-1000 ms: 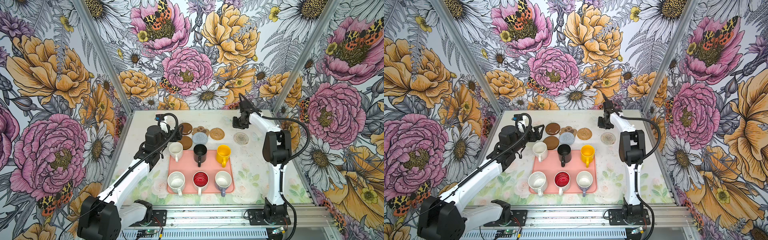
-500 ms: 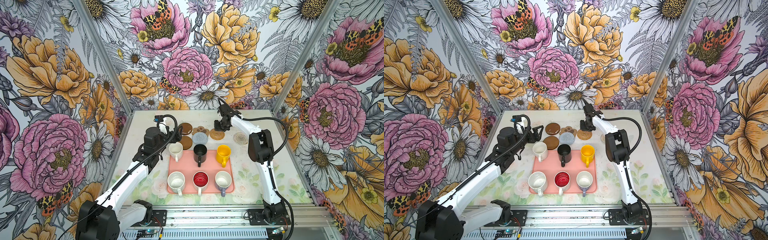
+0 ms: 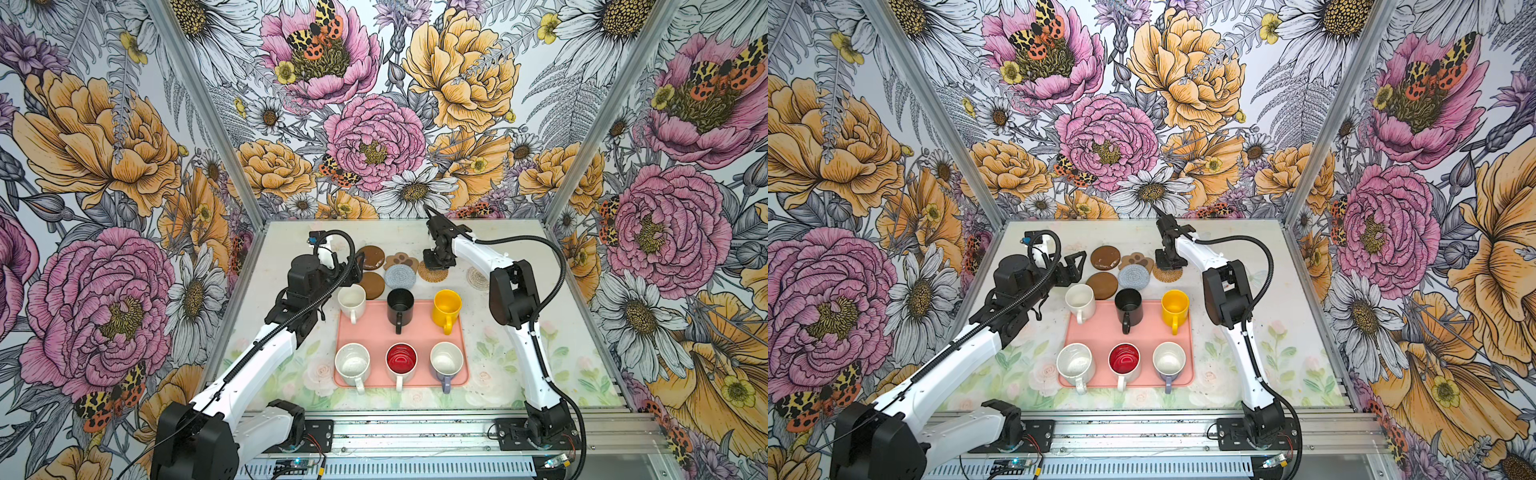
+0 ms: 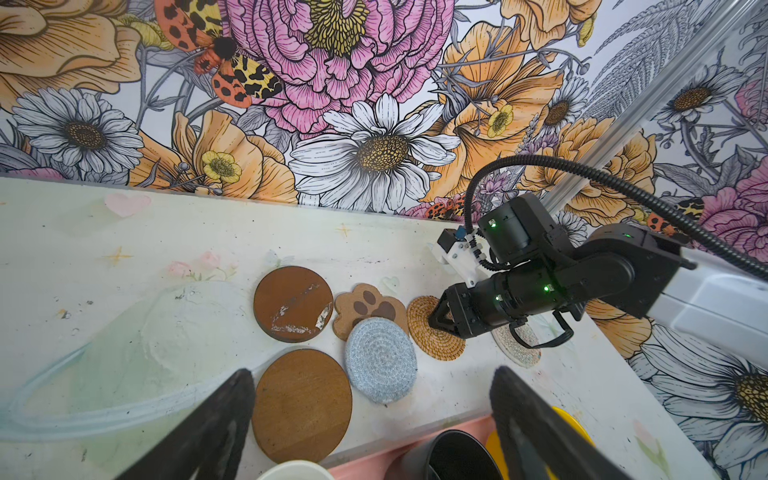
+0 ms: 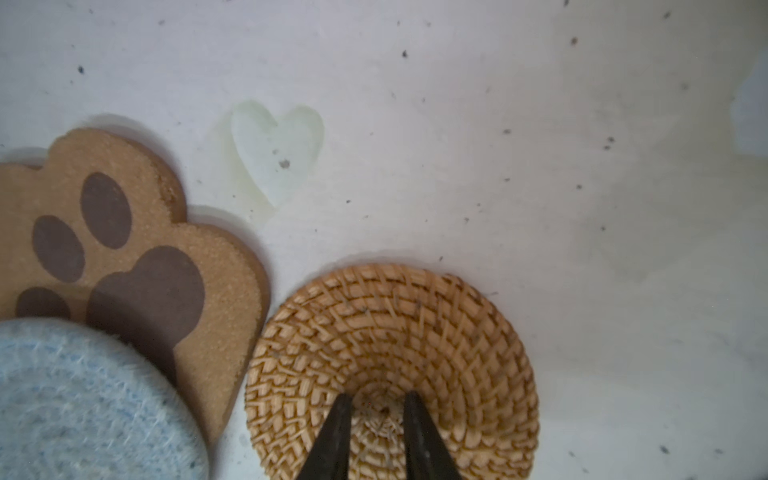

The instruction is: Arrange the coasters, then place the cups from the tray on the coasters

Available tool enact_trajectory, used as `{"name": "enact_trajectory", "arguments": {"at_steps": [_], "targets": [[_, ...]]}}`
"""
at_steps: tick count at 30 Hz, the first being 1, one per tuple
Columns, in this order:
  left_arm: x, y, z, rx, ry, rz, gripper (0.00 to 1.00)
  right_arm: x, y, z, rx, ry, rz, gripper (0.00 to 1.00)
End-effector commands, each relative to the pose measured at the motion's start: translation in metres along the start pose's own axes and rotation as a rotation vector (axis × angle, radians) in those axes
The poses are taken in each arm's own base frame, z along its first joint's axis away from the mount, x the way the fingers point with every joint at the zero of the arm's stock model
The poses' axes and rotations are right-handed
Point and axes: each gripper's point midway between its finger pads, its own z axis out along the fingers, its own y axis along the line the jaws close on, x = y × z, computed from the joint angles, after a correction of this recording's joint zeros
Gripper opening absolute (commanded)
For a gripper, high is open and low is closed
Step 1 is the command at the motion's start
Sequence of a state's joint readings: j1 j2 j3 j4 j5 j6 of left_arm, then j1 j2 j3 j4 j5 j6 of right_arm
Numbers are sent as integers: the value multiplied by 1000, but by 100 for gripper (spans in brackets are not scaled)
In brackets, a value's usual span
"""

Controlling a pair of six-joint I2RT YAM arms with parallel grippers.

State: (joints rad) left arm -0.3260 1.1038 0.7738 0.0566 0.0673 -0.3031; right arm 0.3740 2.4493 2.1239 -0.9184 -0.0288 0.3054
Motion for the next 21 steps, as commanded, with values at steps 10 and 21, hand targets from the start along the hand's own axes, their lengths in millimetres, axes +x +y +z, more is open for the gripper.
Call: {"name": "enact_trajectory", "arguments": {"at_steps": [10, 21], "targets": [[-2, 5, -10, -23, -32, 31, 90, 51, -40, -5, 158, 151, -51, 25], [-3, 7, -12, -28, -36, 31, 91, 50, -69, -23, 187, 136, 4, 24]]}}
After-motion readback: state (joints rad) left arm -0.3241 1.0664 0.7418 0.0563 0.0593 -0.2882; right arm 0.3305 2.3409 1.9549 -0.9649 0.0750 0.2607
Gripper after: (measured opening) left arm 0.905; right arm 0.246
